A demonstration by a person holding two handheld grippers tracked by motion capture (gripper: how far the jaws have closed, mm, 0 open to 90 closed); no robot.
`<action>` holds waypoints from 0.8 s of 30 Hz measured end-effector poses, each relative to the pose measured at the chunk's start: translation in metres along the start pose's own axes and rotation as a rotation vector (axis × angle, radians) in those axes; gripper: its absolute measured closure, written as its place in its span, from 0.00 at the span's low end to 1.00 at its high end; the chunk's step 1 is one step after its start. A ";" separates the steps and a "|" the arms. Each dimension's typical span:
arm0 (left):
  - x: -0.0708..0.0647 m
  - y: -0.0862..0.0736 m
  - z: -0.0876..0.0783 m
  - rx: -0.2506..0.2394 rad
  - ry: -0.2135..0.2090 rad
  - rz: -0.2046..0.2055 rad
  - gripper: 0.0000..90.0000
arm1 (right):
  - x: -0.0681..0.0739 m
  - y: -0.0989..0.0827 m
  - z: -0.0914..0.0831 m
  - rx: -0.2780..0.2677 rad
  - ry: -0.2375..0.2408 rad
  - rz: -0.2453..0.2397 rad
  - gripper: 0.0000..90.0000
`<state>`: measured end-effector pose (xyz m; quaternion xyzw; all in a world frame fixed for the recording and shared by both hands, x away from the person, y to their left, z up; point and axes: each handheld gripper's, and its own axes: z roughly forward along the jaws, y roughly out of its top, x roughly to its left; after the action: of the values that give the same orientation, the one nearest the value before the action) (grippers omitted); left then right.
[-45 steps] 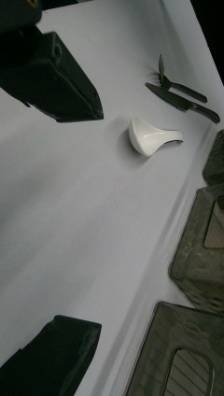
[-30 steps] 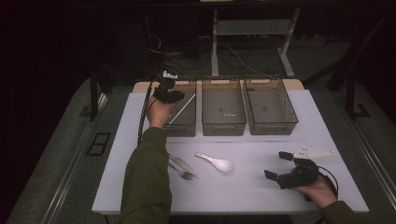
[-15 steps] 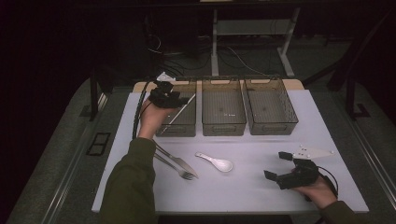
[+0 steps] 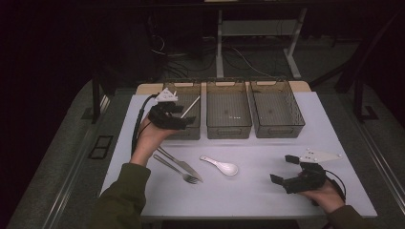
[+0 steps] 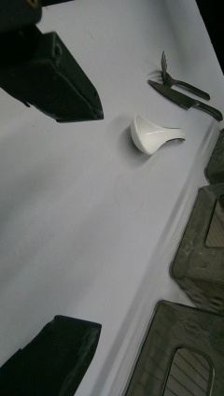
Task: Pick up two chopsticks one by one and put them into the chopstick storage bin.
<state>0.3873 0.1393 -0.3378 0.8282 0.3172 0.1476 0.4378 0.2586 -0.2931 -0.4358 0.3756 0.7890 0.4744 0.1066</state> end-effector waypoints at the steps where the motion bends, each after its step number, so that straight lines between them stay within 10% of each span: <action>1: -0.003 -0.003 -0.001 0.001 -0.004 0.005 0.34 | 0.000 0.000 0.000 0.000 -0.001 0.000 0.01; 24: -0.056 -0.075 -0.016 -0.022 -0.066 0.008 0.26 | 0.000 0.000 0.000 -0.001 -0.003 -0.002 0.01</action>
<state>0.3067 0.1437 -0.3879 0.8289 0.2975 0.1253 0.4568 0.2580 -0.2932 -0.4356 0.3755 0.7890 0.4740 0.1085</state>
